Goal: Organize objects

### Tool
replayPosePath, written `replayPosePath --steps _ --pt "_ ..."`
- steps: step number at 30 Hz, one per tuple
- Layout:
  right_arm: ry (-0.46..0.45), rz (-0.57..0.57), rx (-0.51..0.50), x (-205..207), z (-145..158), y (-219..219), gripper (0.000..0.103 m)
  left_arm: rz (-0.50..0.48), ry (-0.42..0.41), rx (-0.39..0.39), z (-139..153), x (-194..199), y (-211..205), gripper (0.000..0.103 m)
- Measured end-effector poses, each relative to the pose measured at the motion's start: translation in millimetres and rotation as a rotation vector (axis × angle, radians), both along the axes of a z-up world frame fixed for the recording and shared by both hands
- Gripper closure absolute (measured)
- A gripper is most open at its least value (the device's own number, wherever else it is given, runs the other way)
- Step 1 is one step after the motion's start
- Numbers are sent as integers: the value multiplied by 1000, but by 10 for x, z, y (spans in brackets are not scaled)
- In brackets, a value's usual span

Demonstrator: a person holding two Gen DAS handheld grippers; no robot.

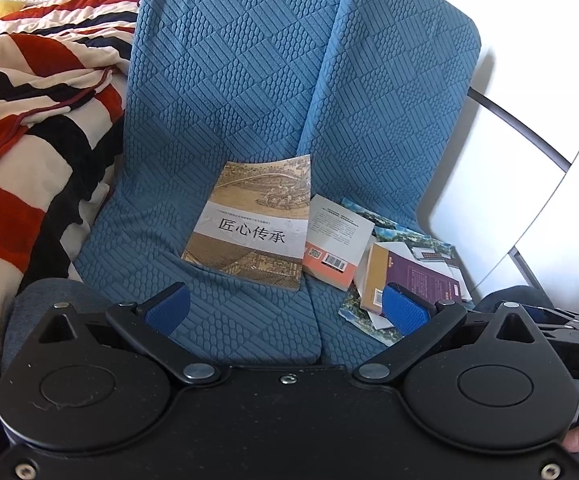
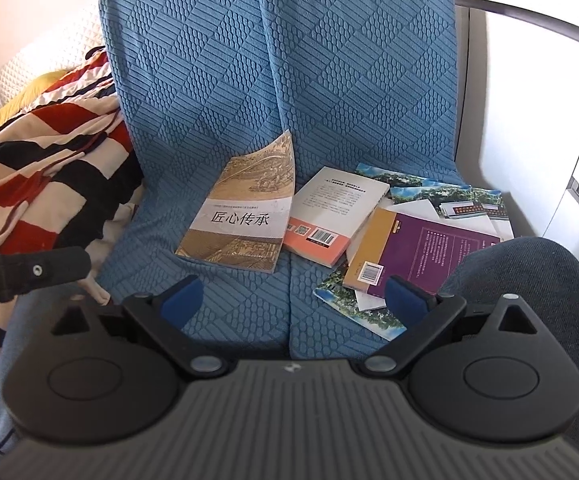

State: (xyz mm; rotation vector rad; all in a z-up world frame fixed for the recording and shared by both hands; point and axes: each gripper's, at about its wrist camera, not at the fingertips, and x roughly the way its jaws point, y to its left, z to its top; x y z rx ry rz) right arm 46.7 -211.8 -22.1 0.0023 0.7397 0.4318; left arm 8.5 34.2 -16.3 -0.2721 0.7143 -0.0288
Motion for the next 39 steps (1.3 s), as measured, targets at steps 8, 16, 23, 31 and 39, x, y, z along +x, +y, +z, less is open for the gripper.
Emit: replayPosePath --steps 8,16,23,31,39 --pt "40 12 38 84 -122 -3 25 6 -11 36 1 54 -48 1" --pt "28 -12 35 194 -322 -48 24 52 -27 95 -155 134 -76 1" --pt "16 -7 36 287 -432 -71 16 81 -39 97 -342 265 -27 0" --pt "26 8 52 398 -513 -52 10 101 20 86 -529 512 44 0" --pt "-22 42 97 570 -544 29 10 97 -7 74 -738 801 119 0"
